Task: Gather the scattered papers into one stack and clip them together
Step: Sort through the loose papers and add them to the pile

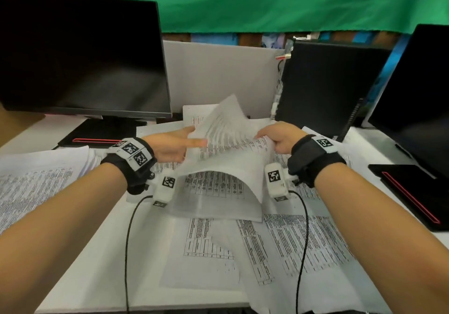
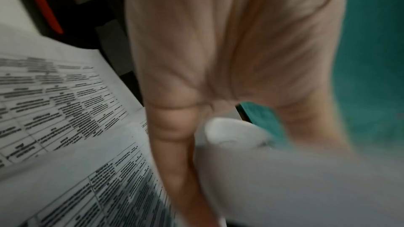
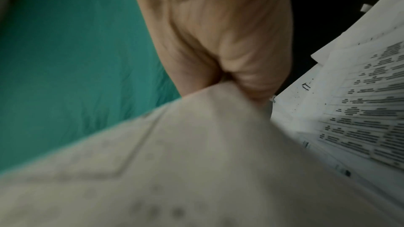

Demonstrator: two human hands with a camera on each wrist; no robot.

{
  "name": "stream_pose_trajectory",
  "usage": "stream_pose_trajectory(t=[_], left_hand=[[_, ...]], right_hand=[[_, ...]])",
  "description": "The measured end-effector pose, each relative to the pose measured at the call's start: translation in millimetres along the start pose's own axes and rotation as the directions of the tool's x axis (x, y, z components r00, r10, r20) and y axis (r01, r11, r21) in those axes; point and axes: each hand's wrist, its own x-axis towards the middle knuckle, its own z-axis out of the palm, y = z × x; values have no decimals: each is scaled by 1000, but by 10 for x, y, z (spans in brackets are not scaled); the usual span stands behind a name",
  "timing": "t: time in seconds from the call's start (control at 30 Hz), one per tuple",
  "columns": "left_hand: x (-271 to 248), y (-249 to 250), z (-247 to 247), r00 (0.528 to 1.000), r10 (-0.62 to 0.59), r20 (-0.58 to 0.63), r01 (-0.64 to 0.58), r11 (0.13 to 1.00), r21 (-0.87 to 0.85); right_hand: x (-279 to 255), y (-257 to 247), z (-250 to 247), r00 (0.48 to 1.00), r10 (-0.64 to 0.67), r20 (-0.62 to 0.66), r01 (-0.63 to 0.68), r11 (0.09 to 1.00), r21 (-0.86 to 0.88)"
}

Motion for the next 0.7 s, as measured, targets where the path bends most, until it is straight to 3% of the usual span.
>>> stream_pose_trajectory(t=[0.1, 0.17, 0.23, 0.3, 0.37, 0.4, 0.47, 0.53, 0.63, 0.7], left_hand=[[107, 38, -12, 967, 85, -239, -74, 996, 53], [109, 143, -34, 881, 225, -415, -223, 973, 53], [33, 320, -24, 698, 416, -582, -349, 908, 231], [-67, 508, 92, 495, 613, -616, -461, 786, 411], [-163, 606, 253, 359, 737, -572, -556, 661, 503], [-196, 612, 319, 318, 770, -553, -580, 620, 528], [-211, 527, 379, 287, 776, -562, -591, 605, 533], [-173, 336, 382, 295, 734, -612, -578, 647, 497], [-37, -102, 321, 389, 586, -711, -515, 778, 360], [80, -326, 320, 485, 473, -736, -442, 858, 260]], right_hand=[[-90, -91, -9, 979, -176, 99, 168, 982, 86], [-186, -196, -6, 933, -349, 90, 347, 937, 38], [-288, -290, -28, 866, -499, 23, 499, 866, -7], [-365, -364, -63, 810, -583, -64, 582, 813, -29], [-445, -386, -62, 775, -628, -75, 631, 775, 33], [-482, -382, -54, 759, -648, -64, 652, 756, 66], [-542, -312, -26, 745, -666, -43, 666, 741, 82], [-541, -137, 3, 763, -646, -17, 645, 761, 67], [-440, 302, 29, 854, -515, 82, 514, 857, 35], [-401, 541, 76, 900, -400, 175, 395, 917, 61]])
